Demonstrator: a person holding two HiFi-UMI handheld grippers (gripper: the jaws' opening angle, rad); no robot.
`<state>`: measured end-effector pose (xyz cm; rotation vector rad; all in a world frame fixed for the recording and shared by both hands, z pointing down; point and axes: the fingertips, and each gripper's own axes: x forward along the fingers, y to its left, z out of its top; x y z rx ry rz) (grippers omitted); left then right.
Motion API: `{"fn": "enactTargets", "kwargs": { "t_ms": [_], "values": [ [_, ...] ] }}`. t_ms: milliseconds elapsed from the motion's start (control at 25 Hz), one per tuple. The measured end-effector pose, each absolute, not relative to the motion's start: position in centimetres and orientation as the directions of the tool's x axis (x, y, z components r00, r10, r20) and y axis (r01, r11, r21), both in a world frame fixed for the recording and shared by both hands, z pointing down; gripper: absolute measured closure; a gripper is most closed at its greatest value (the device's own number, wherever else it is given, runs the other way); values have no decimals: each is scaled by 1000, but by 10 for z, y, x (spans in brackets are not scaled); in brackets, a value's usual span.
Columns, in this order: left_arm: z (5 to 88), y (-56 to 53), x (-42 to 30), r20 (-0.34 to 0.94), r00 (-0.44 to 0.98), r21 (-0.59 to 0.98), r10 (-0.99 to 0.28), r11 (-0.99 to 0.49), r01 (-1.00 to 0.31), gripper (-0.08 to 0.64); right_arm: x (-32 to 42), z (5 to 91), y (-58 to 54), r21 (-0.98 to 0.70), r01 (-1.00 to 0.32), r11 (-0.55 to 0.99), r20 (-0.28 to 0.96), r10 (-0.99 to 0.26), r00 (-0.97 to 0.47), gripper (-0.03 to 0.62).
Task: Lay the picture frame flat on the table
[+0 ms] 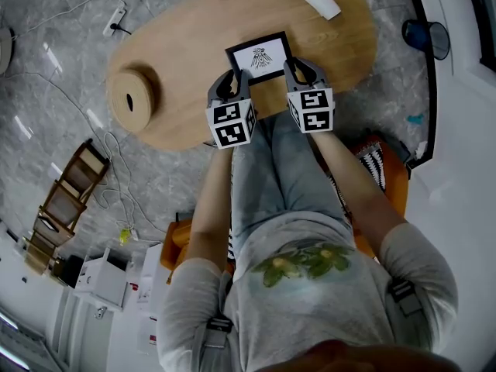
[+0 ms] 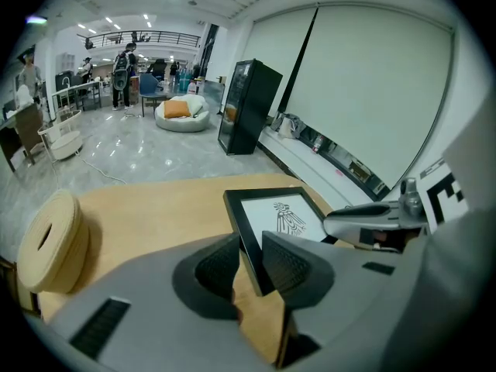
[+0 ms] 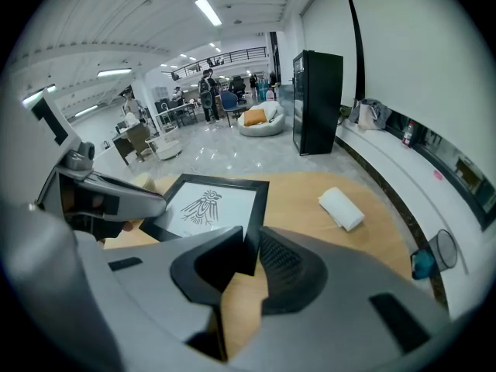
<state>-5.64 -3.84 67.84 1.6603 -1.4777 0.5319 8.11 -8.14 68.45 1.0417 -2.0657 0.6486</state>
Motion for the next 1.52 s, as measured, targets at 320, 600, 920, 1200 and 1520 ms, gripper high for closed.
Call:
{"fn": "enactTargets", "kwargs": {
  "t_ms": [320,600,920,1200,1520],
  "values": [
    [706,-40,-54,786,215,322,-580,86,-943,456,81,709,-89,-115,-818,564,811,-422,-405,520],
    [733,-47,-50,789,225,334,-572,91,-938,456,85,739,-97,-105,-811,576,832,-396,-389,520],
    [759,-46,-52,812,224,327,-539,101,-940,456,83,764,-96,-121,-814,567,850,-365,-381,520],
    [780,-49,-50,827,227,310,-514,81,-947,456,86,787,-94,-120,-824,553,869,-343,-357,518],
    [800,-46,-48,847,231,301,-478,73,-951,454,89,806,-90,-121,-824,554,883,-319,-344,518]
  ]
}}
